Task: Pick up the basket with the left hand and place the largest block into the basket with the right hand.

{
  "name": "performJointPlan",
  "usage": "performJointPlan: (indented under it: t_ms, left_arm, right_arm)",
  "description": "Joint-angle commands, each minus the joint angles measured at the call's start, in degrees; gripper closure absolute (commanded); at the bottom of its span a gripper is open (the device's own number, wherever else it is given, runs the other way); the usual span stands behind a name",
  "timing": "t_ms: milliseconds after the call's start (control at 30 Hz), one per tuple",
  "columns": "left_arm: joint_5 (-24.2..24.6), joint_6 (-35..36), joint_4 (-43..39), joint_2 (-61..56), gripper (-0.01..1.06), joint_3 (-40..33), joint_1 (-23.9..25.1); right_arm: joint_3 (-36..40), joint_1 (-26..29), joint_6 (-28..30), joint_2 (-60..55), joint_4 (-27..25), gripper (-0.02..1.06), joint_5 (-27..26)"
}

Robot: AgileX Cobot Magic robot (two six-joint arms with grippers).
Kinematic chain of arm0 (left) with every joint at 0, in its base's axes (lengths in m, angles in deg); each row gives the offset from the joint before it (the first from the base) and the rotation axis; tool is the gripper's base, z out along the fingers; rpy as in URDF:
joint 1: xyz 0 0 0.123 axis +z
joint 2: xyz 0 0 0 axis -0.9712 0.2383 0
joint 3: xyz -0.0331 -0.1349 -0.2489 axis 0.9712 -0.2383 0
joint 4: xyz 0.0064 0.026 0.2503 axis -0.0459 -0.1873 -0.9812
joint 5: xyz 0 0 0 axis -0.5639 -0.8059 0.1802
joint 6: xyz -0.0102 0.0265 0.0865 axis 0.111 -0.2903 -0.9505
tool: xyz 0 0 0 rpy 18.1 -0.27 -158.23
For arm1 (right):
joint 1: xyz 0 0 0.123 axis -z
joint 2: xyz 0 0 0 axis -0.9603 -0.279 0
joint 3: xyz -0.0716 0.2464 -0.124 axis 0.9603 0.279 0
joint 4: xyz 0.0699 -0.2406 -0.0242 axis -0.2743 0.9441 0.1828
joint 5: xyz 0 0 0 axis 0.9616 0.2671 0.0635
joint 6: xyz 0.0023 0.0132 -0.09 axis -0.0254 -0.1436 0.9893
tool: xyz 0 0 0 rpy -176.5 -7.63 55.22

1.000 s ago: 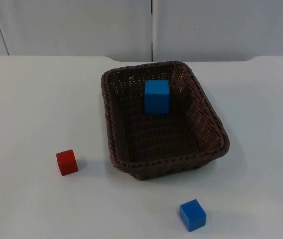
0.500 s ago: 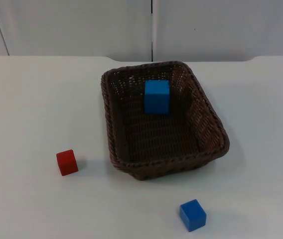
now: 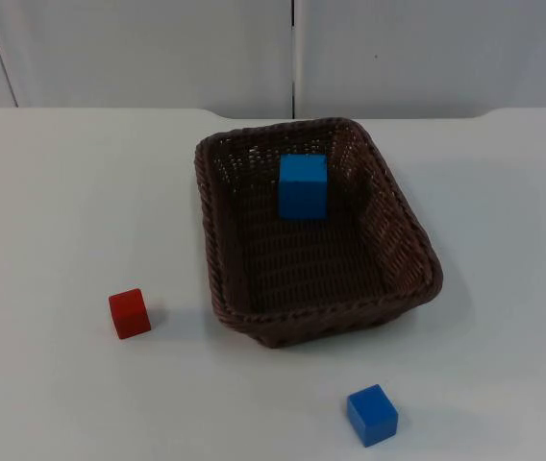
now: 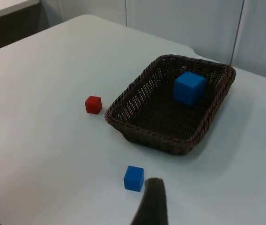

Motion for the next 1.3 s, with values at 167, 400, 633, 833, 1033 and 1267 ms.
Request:
performJointPlan:
  t_ms: [167,400,633,833,1033,1267]
  left_arm:
    - [2.6,0.5,-1.2,-2.7,0.76,-2.3,-0.4]
    - [3.3,4.0,-3.7,-2.7,0.76,-3.1,-0.4]
    - [3.3,4.0,-3.7,-2.7,0.76,-3.1,-0.4]
    - [3.3,3.9,-3.7,-2.7,0.76,-3.1,-0.4]
    - [3.3,3.9,-3.7,-2.7,0.76,-3.1,-0.4]
    - [3.3,3.7,-3.7,-2.7,0.76,-3.1,-0.4]
  right_arm:
    - [0.0,0.3,-0.1,0.2,-0.5,0.38,0.6]
    - [-0.1,0.2,-0.1,0.2,-0.3,0.38,1.2]
    - [-0.1,0.2,-0.1,0.2,0.3,0.38,4.9]
    - [1.2,0.2,-1.4,0.2,2.5,0.38,6.8]
    - [1.2,0.2,-1.5,0.2,2.6,0.38,6.8]
    - [1.2,0.2,-1.5,0.2,2.6,0.38,6.8]
